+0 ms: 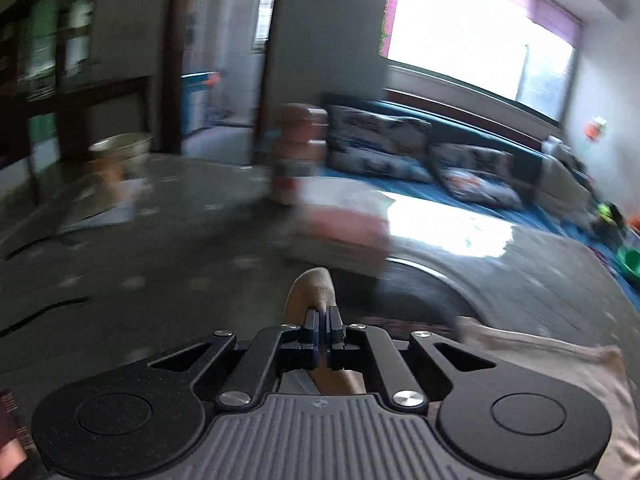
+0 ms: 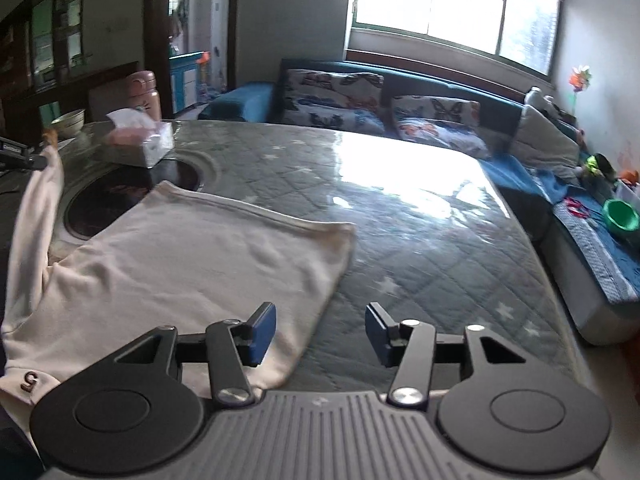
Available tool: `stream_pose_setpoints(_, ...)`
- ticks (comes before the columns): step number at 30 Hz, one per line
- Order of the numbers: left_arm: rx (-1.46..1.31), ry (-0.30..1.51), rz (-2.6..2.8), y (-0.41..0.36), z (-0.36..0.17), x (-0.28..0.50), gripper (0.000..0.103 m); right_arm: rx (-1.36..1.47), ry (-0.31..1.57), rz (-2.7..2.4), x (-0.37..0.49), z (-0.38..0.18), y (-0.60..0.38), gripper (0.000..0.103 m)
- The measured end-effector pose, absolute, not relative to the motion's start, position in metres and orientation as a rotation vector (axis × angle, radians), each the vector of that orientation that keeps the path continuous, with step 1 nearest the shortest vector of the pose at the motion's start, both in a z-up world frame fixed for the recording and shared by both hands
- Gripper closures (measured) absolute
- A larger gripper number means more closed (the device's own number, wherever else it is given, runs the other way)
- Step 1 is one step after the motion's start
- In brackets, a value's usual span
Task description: Fold clothes
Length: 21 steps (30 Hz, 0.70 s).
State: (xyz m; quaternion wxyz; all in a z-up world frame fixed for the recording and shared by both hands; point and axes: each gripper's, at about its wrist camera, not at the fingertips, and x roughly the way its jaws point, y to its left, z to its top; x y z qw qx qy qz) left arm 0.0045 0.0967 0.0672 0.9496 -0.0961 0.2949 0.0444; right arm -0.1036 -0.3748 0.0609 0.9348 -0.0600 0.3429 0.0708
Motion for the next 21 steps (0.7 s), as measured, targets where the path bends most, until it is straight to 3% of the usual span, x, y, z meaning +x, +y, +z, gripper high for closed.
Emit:
stream_pose_setpoints(13, -0.123, 0.72, 0.215, 0.148, 0.028, -0.043, 0.094, -0.174, 0.755, 0.31, -0.091, 0.046, -0.326, 0.051)
stream_pose_setpoints(21, -0.09, 0.701, 0.295, 0.147, 0.037, -0.043, 0.087, -0.203, 0.787, 0.415, -0.09, 0.043, -0.303, 0.047)
